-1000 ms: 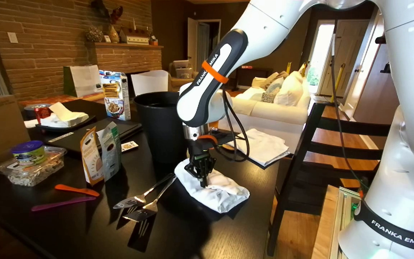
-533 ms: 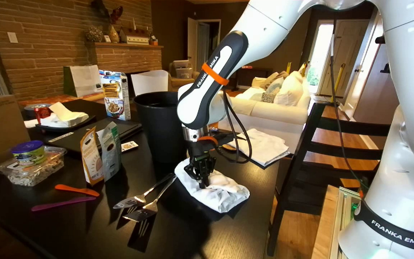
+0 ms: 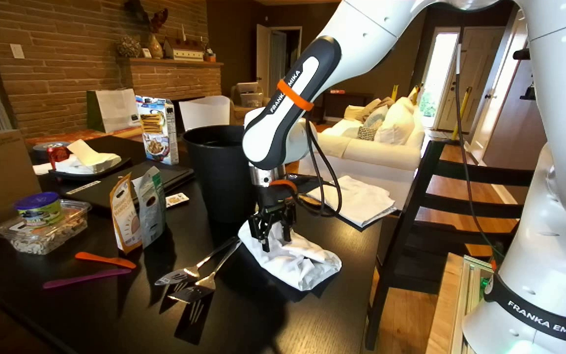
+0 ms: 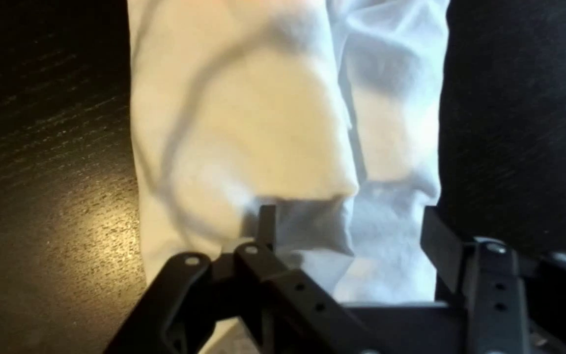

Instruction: Fold the towel in half

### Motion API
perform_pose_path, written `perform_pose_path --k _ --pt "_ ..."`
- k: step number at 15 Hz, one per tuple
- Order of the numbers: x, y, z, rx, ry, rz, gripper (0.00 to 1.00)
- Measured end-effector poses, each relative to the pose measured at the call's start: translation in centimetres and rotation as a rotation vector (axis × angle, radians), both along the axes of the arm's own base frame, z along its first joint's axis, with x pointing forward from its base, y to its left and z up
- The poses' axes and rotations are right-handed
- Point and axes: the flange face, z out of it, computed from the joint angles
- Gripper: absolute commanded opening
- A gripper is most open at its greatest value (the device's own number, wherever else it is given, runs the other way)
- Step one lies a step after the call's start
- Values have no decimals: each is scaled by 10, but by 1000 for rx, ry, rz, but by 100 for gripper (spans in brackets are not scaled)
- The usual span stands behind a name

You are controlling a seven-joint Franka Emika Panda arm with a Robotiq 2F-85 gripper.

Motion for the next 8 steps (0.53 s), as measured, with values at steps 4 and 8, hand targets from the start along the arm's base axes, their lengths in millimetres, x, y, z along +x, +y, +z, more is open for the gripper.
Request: perform_pose_path --k 4,8 --pt "5 -10 14 -4 -27 -17 100" --pt "7 -19 26 -15 -43 -24 100"
